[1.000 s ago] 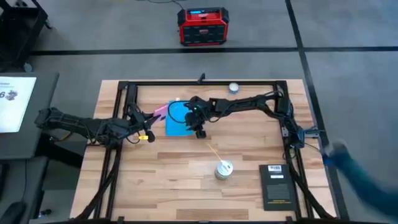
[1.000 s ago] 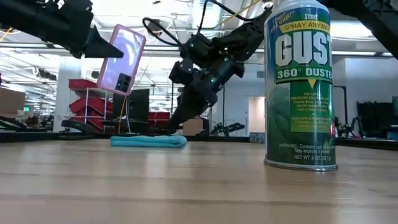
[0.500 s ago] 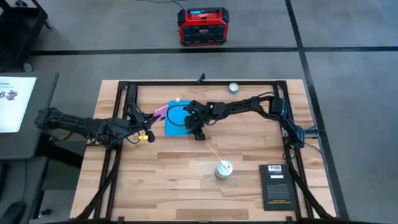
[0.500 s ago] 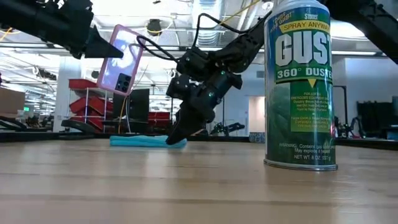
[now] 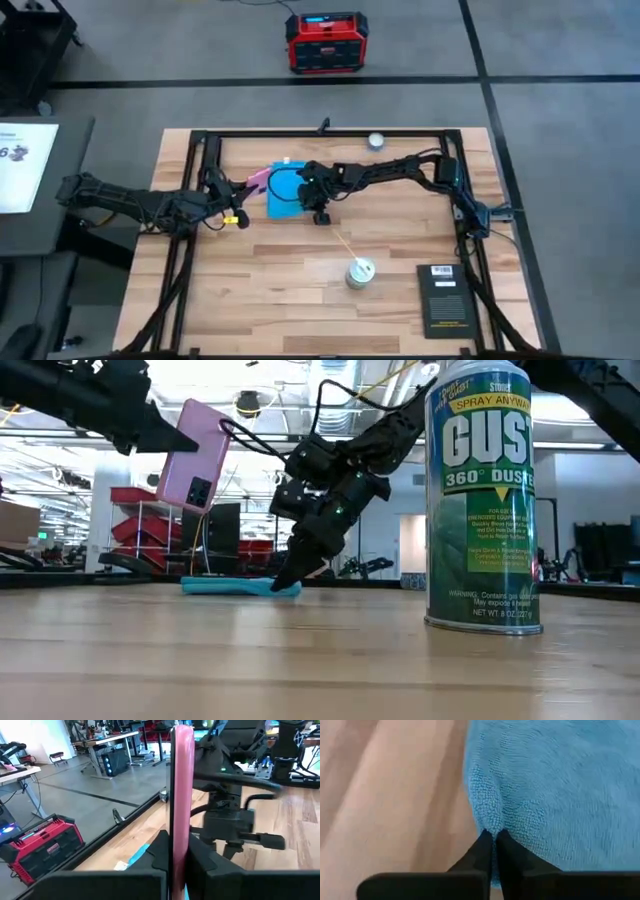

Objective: Apply microfiber cloth
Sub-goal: Wipe the device with a microfiber cloth

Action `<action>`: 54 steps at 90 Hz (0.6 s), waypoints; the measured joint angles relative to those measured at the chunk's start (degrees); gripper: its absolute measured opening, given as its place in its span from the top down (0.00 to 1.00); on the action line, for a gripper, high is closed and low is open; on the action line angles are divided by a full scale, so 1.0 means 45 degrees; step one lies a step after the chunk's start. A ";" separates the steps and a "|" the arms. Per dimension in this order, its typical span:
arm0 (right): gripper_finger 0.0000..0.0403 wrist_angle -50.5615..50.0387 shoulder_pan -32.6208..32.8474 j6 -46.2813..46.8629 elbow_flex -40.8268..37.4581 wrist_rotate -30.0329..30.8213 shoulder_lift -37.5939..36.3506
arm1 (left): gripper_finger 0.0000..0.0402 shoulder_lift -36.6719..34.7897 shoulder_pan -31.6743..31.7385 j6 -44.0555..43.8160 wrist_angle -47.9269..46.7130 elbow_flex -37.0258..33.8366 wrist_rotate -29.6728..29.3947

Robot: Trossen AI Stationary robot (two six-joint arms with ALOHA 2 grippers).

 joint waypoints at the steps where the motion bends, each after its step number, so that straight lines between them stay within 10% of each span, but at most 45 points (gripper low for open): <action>1: 1.00 -0.0005 0.0067 0.0000 0.0000 0.0025 -0.0052 | 0.99 0.0000 -0.0003 -0.0003 -0.0003 0.0000 0.0003; 54: 1.00 -0.0241 0.2100 -0.0280 0.0019 0.4590 -0.4085 | 0.99 0.0039 -0.0267 0.0065 0.1338 -0.0005 0.0888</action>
